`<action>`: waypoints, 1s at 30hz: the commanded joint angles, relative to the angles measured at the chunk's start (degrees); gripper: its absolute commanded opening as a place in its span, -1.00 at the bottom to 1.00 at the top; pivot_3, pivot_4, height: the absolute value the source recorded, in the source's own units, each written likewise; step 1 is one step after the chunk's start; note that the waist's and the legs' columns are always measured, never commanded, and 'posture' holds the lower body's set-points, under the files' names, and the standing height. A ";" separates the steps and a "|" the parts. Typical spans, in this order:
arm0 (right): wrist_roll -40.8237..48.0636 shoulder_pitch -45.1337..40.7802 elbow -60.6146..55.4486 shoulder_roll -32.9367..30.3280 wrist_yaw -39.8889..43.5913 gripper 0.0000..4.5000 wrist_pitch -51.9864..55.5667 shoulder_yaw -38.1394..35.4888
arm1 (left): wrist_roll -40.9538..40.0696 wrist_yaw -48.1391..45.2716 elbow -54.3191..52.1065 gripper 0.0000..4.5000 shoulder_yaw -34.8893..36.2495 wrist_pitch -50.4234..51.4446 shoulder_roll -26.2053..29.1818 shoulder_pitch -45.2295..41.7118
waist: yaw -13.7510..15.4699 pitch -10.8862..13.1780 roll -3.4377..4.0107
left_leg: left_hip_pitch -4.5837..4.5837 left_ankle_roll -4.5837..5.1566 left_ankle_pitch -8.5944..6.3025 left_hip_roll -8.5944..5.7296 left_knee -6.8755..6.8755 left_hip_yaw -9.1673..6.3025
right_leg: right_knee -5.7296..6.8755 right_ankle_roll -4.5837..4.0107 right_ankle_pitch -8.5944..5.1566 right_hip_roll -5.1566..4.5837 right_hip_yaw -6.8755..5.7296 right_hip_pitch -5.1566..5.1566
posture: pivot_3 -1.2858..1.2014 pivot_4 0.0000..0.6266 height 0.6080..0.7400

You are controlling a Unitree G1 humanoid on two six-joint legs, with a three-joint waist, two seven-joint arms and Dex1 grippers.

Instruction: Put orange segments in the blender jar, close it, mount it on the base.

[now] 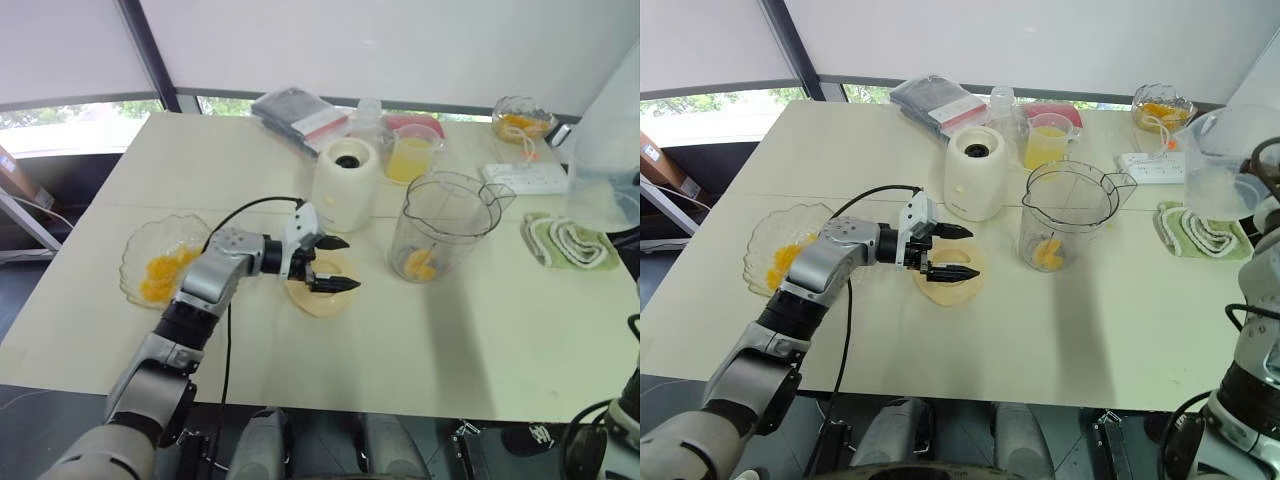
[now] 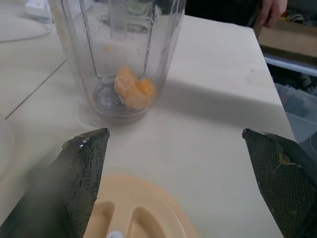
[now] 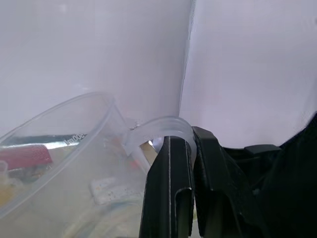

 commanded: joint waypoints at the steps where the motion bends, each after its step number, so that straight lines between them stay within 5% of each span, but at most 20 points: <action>1: -1.35 -3.08 -4.30 -3.25 0.82 -0.98 3.12 1.36 | -0.27 -0.21 0.28 1.00 1.15 -2.12 -0.71 -1.88 | 0.01 0.00 0.00 | 0.00 0.00 0.00 0.00 0.00 0.00 | 0.00 0.00 0.00 0.00 0.00 0.00 | 0.03 -0.52 1.00; 30: -15.32 -0.34 -14.19 -14.92 16.60 -0.98 6.70 13.66 | -5.70 4.23 -0.16 1.00 7.94 -3.65 -5.92 -3.21 | 0.12 0.04 -0.06 | -0.07 0.01 -0.01 -0.01 -0.02 0.00 | -0.07 0.01 0.01 -0.01 -0.01 -0.05 | 0.03 -0.52 1.00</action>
